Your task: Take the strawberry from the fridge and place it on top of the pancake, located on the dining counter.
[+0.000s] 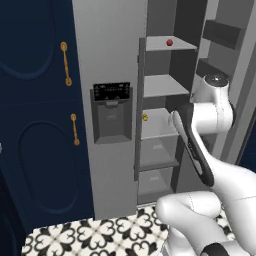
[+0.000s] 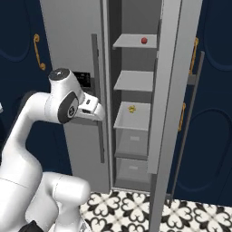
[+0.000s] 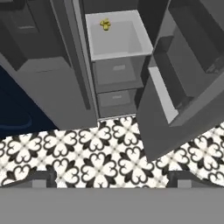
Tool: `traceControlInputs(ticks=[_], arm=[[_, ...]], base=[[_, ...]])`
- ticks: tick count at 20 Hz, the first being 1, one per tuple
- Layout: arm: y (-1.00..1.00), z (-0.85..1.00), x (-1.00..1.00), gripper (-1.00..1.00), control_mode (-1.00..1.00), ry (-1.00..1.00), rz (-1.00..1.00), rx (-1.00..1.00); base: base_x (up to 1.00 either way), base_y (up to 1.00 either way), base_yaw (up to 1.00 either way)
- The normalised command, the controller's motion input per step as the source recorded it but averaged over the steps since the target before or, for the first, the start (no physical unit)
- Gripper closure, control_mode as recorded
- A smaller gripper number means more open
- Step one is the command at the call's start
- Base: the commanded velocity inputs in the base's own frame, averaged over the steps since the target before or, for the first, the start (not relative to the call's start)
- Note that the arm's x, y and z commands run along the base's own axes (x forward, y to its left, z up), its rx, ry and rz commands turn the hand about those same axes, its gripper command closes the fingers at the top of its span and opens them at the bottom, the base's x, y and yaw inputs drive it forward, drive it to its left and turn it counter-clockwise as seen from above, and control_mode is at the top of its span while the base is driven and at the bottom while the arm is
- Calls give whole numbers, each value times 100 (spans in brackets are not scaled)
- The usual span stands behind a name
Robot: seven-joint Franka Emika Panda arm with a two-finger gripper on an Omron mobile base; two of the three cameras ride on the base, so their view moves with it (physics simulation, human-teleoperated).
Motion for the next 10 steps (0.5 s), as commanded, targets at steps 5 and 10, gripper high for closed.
traceControlInputs(ticks=[5,10], arm=[[0,30,-74,-100,-100,2,-1,12],[2,-3,-78,-100,-100,0,0,-4]], base=[[0,0,0],[0,0,0]])
